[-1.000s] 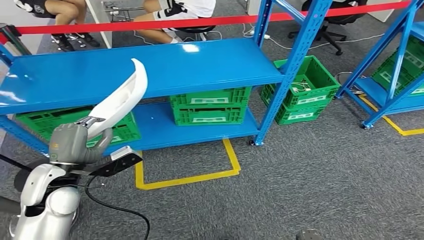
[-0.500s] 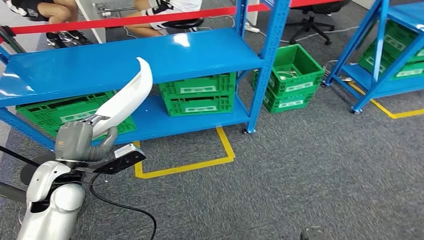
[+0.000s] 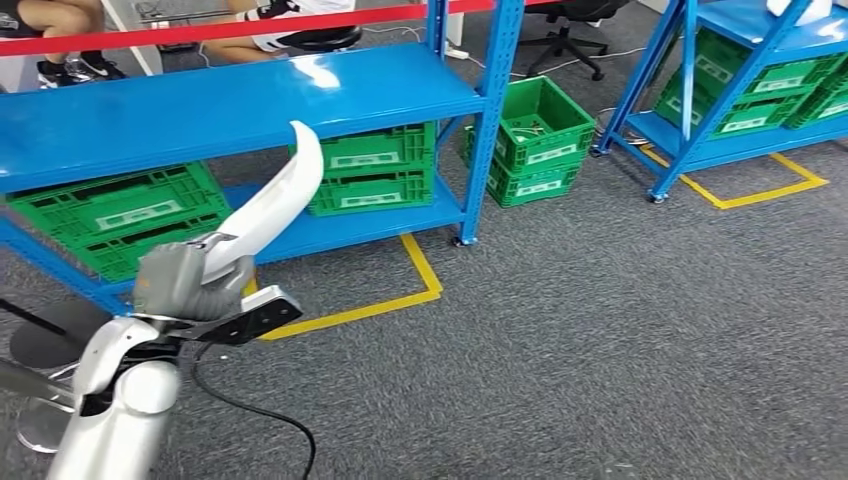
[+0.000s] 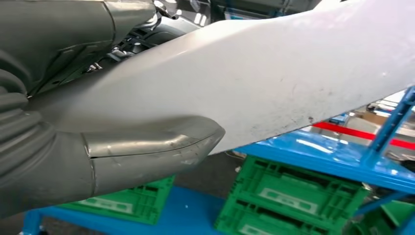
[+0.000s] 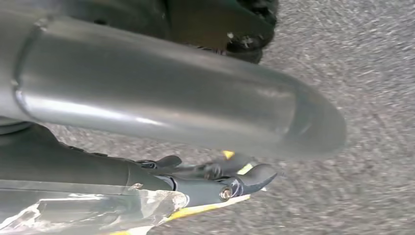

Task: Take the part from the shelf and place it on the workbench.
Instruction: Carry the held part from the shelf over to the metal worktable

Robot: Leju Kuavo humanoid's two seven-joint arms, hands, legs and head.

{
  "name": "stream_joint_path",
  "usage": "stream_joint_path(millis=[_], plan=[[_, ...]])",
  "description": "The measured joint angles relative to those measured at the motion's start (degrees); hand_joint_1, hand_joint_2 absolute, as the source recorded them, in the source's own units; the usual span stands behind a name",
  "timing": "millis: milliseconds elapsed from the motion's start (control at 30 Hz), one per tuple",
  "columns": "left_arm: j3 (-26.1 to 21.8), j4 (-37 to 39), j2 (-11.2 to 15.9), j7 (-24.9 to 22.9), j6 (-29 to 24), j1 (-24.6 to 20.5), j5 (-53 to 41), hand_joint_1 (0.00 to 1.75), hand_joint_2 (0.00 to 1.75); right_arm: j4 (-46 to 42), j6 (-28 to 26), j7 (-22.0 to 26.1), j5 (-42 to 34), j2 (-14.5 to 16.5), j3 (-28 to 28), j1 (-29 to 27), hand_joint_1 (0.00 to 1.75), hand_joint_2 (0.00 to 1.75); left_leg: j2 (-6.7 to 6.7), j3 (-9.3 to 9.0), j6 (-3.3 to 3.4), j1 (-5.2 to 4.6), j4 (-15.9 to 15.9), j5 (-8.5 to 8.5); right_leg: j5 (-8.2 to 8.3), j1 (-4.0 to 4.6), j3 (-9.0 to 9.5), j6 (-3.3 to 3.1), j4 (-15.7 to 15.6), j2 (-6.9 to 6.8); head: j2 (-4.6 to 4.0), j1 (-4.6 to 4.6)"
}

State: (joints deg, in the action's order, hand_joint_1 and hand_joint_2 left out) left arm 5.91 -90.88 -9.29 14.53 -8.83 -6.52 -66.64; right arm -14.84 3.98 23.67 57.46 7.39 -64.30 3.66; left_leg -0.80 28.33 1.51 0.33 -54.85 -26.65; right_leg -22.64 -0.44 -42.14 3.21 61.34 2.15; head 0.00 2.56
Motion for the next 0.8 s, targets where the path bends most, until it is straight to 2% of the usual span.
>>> stream_joint_path(millis=[33, 67, 100, 133, 167, 200, 233, 267, 300, 333, 400, 433, 467, 533, 567, 600, 633, 667, 700, 767, 800], plan=[[0.00, 0.23, -0.07, 0.00, 0.00, 0.01, -0.01, 1.75, 1.75, 0.00, -0.02, -0.05, 0.16, 0.00, -0.01, 0.08, 0.00, 0.00, 0.63, 0.79, 0.11, -0.01, -0.04, 0.67, -3.10, -0.12, -1.07, 0.31, 3.97, -0.98, 0.00, 0.20], [-0.01, 0.49, -0.09, 0.00, 0.00, 0.03, -0.01, 1.75, 1.75, 0.00, -0.07, -0.10, 0.31, 0.00, -0.01, 0.17, 0.00, 0.00, 1.35, 1.65, 0.05, -0.01, -0.10, 1.35, -5.13, -0.28, -1.78, 0.65, 8.01, -1.45, 0.00, 0.21], [-0.01, 0.79, -0.13, 0.00, 0.00, 0.05, -0.01, 1.75, 1.75, 0.00, -0.11, -0.19, 0.43, 0.00, -0.01, 0.23, 0.00, 0.00, 2.09, 2.56, -0.05, -0.01, -0.17, 2.03, -5.75, -0.48, -1.90, 0.99, 11.07, -1.68, 0.00, 0.20], [-0.01, 1.08, -0.16, -0.01, 0.00, 0.08, -0.01, 1.75, 1.75, 0.00, -0.17, -0.28, 0.52, 0.00, -0.01, 0.24, 0.00, 0.00, 2.80, 3.48, -0.22, 0.01, -0.27, 2.66, -5.07, -0.66, -1.20, 1.26, 12.41, -1.82, 0.00, 0.21], [-0.01, 1.33, -0.19, -0.01, 0.00, 0.10, -0.01, 1.75, 1.75, 0.00, -0.24, -0.39, 0.61, 0.00, -0.02, 0.23, 0.00, 0.00, 3.48, 4.35, -0.46, 0.06, -0.40, 3.24, -3.68, -0.82, 0.52, 1.49, 11.76, -2.03, 0.00, 0.20], [0.00, 1.53, -0.20, -0.02, 0.00, 0.09, -0.01, 1.75, 1.75, 0.00, -0.28, -0.46, 0.67, 0.00, -0.03, 0.24, 0.00, 0.00, 4.05, 5.10, -0.77, 0.12, -0.58, 3.73, -2.51, -0.95, 3.34, 1.69, 9.06, -2.63, 0.00, 0.20], [0.01, 1.65, -0.25, -0.02, 0.00, 0.07, -0.01, 1.75, 1.75, 0.00, -0.31, -0.50, 0.73, 0.02, -0.05, 0.33, 0.00, 0.00, 4.56, 5.76, -1.14, 0.10, -0.82, 4.14, -2.57, -0.92, 6.84, 1.89, 5.04, -3.57, 0.00, 0.25], [0.02, 1.74, -0.29, -0.02, -0.01, -0.01, -0.01, 1.75, 1.75, 0.00, -0.33, -0.52, 0.76, 0.03, -0.08, 0.48, 0.00, 0.00, 5.07, 6.23, -1.54, 0.04, -1.07, 4.50, -3.20, -0.78, 9.76, 1.65, 1.22, -4.35, 0.01, 0.21], [0.04, 1.83, -0.37, -0.02, -0.01, -0.10, -0.01, 1.75, 1.75, 0.00, -0.34, -0.53, 0.80, 0.04, -0.10, 0.60, 0.00, 0.00, 5.55, 6.51, -1.91, -0.01, -1.29, 4.86, -4.13, -0.59, 11.64, 1.26, -1.74, -4.92, 0.01, 0.15], [0.08, 1.91, -0.49, -0.02, -0.01, -0.19, -0.01, 1.75, 1.75, 0.00, -0.36, -0.56, 0.81, 0.04, -0.13, 0.67, 0.00, 0.00, 6.03, 6.66, -2.25, -0.01, -1.37, 5.21, -4.90, -0.31, 12.24, 0.64, -3.29, -4.93, 0.01, 0.09], [0.18, 2.17, -0.67, -0.02, 0.00, -0.27, -0.01, 1.75, 1.75, 0.00, -0.39, -0.60, 0.81, 0.02, -0.22, 0.44, 0.00, 0.00, 6.61, 6.81, -2.94, 0.26, -1.38, 5.65, -4.50, -0.07, 11.09, -0.85, -3.61, -4.04, 0.01, -0.02], [0.20, 2.32, -0.72, -0.02, 0.04, -0.25, -0.01, 1.75, 1.75, 0.00, -0.41, -0.66, 0.82, 0.01, -0.28, 0.33, 0.00, 0.00, 6.02, 7.14, -3.30, 0.41, -1.82, 4.84, -4.07, -0.04, 10.64, -1.49, -3.63, -3.57, 0.01, -0.06], [0.20, 2.48, -0.73, -0.02, 0.07, -0.22, 0.01, 1.75, 1.75, -0.01, -0.43, -0.73, 0.82, 0.01, -0.34, 0.26, 0.00, 0.00, 4.95, 7.78, -3.60, 0.50, -3.27, 3.02, -3.47, -0.07, 10.13, -2.06, -3.69, -3.11, 0.00, -0.13], [0.19, 2.77, -0.69, -0.02, 0.14, -0.20, 0.05, 1.75, 1.75, -0.01, -0.46, -0.84, 0.85, 0.00, -0.44, 0.28, 0.00, 0.00, 2.34, 9.92, -3.82, 0.51, -9.53, -2.54, -2.12, -0.02, 8.86, -2.79, -3.74, -2.07, 0.00, -0.36], [0.19, 2.92, -0.68, -0.02, 0.14, -0.19, 0.09, 1.75, 1.75, -0.01, -0.45, -0.87, 0.87, 0.00, -0.46, 0.28, 0.00, 0.00, 1.64, 10.97, -3.75, 0.44, -13.38, -4.76, -1.45, 0.07, 8.07, -2.97, -3.72, -1.49, 0.00, -0.43], [0.19, 3.08, -0.69, -0.02, 0.15, -0.18, 0.13, 1.75, 1.75, 0.00, -0.44, -0.91, 0.90, 0.00, -0.48, 0.24, 0.00, 0.00, 1.30, 11.51, -3.60, 0.34, -16.27, -5.90, -0.86, 0.18, 7.35, -3.07, -3.70, -0.88, 0.00, -0.46], [0.19, 3.26, -0.73, -0.02, 0.16, -0.18, 0.20, 1.75, 1.75, -0.01, -0.42, -0.95, 0.93, 0.00, -0.50, 0.19, 0.00, 0.00, 1.11, 11.16, -3.36, 0.20, -17.27, -5.88, -0.32, 0.28, 6.68, -3.10, -3.67, -0.20, 0.00, -0.46], [0.19, 3.44, -0.79, -0.03, 0.16, -0.22, 0.28, 1.75, 1.75, -0.01, -0.40, -0.99, 0.96, 0.00, -0.54, 0.16, 0.00, 0.00, 0.92, 9.80, -3.03, 0.05, -16.12, -4.98, 0.21, 0.36, 6.09, -3.09, -3.66, 0.48, 0.00, -0.47], [0.19, 3.58, -0.88, -0.03, 0.16, -0.30, 0.36, 1.75, 1.75, -0.01, -0.40, -1.02, 0.97, 0.00, -0.61, 0.16, 0.00, 0.00, 0.52, 7.46, -2.60, -0.11, -12.93, -3.63, 0.69, 0.41, 5.60, -3.01, -3.65, 1.17, 0.00, -0.47], [0.21, 3.75, -1.10, -0.03, 0.16, -0.57, 0.55, 1.75, 1.75, 0.00, -0.38, -1.02, 0.99, 0.02, -0.74, 0.21, 0.00, 0.00, -1.21, 2.33, -1.80, -0.36, -5.20, -1.72, 1.56, 0.50, 4.83, -2.69, -3.61, 2.33, 0.00, -0.44], [0.22, 3.83, -1.23, 0.01, 0.19, -0.70, 0.70, 1.75, 1.75, 0.00, -0.37, -1.02, 1.02, 0.02, -0.81, 0.22, 0.00, 0.00, -1.88, 0.81, -1.63, -0.42, -2.63, -1.35, 1.97, 0.54, 4.57, -2.44, -3.60, 2.80, 0.00, -0.43]])
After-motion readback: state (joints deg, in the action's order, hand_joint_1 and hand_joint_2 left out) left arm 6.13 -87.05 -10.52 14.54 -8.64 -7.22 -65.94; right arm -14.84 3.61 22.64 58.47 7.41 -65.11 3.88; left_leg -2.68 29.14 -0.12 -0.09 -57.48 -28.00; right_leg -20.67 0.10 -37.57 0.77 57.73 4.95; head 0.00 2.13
